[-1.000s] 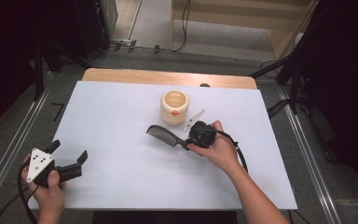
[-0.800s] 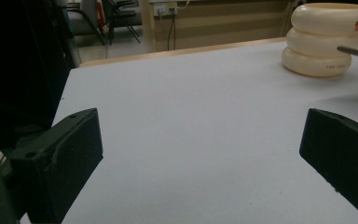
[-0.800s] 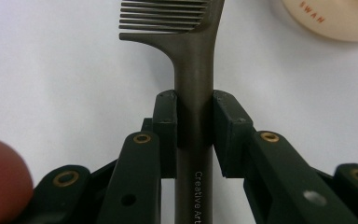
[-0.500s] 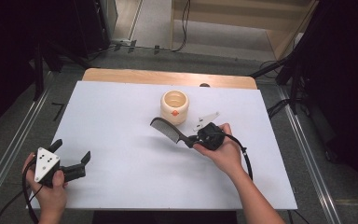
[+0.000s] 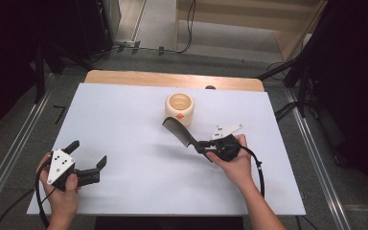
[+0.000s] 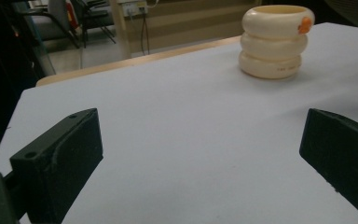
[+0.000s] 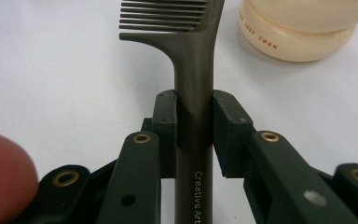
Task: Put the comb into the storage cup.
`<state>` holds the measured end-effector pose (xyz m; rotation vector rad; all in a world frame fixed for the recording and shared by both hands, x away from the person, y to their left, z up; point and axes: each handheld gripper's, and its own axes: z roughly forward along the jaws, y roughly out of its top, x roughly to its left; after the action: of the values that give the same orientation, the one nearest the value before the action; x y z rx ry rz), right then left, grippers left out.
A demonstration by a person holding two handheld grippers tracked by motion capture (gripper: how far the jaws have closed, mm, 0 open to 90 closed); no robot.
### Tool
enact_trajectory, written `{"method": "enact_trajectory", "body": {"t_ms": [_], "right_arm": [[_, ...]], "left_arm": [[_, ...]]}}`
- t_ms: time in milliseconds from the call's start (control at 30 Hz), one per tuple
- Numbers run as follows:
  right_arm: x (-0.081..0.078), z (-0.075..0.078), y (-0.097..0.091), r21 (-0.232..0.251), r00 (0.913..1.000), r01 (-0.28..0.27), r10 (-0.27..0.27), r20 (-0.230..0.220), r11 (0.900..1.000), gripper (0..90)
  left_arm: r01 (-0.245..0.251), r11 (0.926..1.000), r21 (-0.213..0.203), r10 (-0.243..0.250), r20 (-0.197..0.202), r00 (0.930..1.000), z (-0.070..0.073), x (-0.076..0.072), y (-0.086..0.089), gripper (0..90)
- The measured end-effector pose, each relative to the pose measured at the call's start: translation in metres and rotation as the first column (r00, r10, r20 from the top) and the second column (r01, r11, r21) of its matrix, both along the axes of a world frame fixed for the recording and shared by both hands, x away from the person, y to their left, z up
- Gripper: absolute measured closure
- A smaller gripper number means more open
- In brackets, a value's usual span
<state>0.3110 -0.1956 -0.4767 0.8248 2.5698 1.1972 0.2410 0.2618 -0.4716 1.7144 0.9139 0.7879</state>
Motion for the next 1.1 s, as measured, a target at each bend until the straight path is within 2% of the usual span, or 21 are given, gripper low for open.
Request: {"method": "enact_trajectory", "body": {"t_ms": [400,567,1100], "right_arm": [[-0.014,-0.007,-0.004,0.080,0.9987,0.019,-0.023,0.047,0.9966,71.0],[-0.021,-0.012,-0.008,0.128,0.9959,0.031,-0.041,0.080,0.9913,71.0],[-0.030,-0.016,-0.008,0.179,0.9926,0.030,-0.050,0.110,0.9834,70.9]], "left_arm": [[0.063,0.9971,-0.042,-0.063,0.011,0.9980,0.016,-0.001,-0.022,0.0],[0.083,0.9946,-0.062,-0.082,0.016,0.9965,0.022,0.002,-0.033,0.0],[0.172,0.9821,-0.076,-0.171,0.021,0.9850,0.032,0.011,-0.074,0.0]]}}
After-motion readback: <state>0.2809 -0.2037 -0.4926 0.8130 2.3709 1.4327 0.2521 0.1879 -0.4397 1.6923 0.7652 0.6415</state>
